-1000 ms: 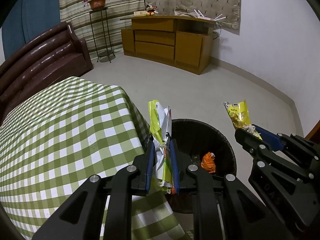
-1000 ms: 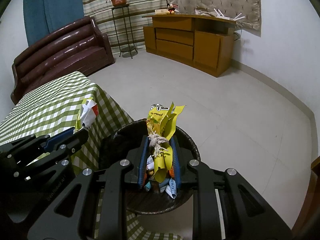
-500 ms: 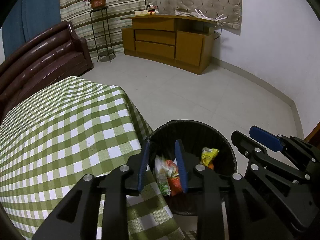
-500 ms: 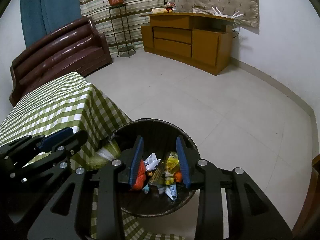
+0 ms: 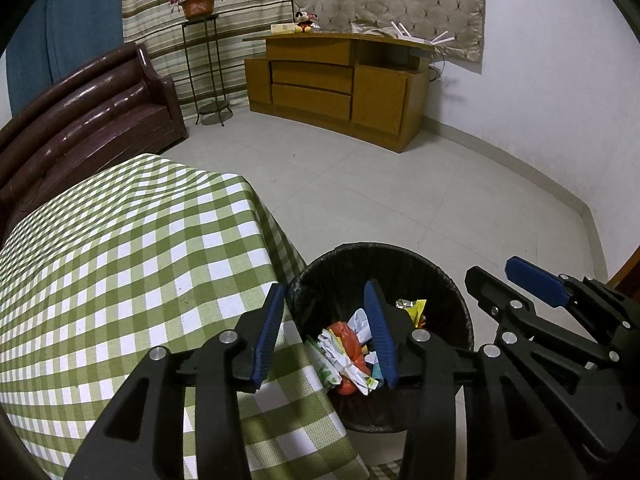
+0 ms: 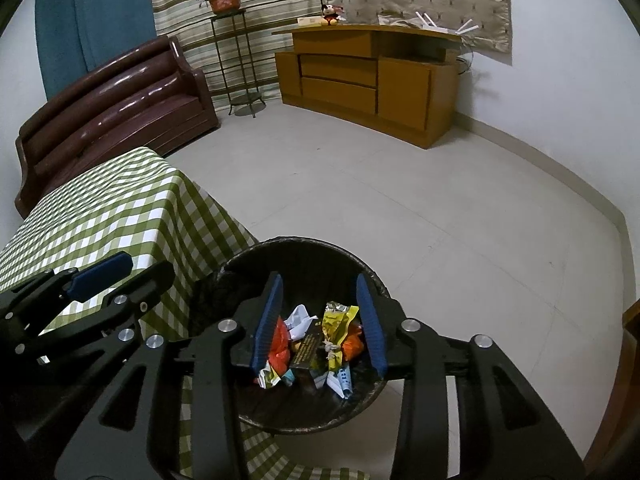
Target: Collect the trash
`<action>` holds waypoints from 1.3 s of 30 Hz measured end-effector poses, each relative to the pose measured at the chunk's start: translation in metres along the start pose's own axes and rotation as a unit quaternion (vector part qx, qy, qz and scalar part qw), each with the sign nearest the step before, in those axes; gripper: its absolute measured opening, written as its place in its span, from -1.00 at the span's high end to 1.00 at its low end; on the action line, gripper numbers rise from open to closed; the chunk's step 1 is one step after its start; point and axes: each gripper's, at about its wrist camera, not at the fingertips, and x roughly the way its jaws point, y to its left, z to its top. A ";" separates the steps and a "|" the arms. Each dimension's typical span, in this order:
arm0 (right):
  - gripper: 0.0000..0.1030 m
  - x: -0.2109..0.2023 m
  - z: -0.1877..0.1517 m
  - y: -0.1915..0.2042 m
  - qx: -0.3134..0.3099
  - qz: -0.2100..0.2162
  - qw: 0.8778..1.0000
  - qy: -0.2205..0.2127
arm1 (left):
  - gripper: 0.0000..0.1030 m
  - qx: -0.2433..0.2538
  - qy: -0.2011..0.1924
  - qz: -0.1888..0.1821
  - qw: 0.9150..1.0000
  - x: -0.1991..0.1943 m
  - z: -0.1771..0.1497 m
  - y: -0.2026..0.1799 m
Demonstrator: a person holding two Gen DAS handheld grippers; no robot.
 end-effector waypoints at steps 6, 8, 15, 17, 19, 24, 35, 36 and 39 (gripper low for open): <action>0.09 -0.004 -0.001 0.000 0.003 -0.006 1.000 -0.001 | 0.07 -0.007 -0.003 0.001 1.000 -0.003 -0.001 0.003; 0.07 -0.006 -0.001 0.000 0.004 -0.008 1.000 -0.002 | 0.06 -0.007 -0.004 0.002 1.000 -0.004 -0.002 0.004; 0.02 -0.016 -0.002 0.002 0.006 -0.020 1.000 -0.008 | -0.06 -0.012 -0.012 0.004 1.000 -0.015 -0.006 0.013; 0.02 -0.021 -0.002 0.004 0.006 -0.022 1.000 -0.012 | -0.07 -0.015 -0.017 0.005 1.000 -0.022 -0.007 0.016; 0.01 -0.026 -0.002 0.006 0.004 -0.022 1.000 -0.015 | -0.15 -0.018 -0.023 0.007 1.000 -0.031 -0.009 0.020; -0.06 -0.044 -0.002 0.018 -0.004 -0.020 0.999 -0.031 | -0.25 -0.026 -0.040 0.014 0.999 -0.053 -0.013 0.030; -0.16 -0.081 -0.006 0.043 -0.028 -0.012 0.998 -0.059 | -0.36 -0.046 -0.076 0.042 0.995 -0.098 -0.027 0.053; -0.16 -0.083 -0.006 0.045 -0.028 -0.011 0.998 -0.061 | -0.38 -0.048 -0.079 0.044 0.995 -0.102 -0.028 0.055; -0.16 -0.091 -0.007 0.046 -0.032 -0.008 0.997 -0.067 | -0.40 -0.054 -0.087 0.050 0.994 -0.111 -0.032 0.059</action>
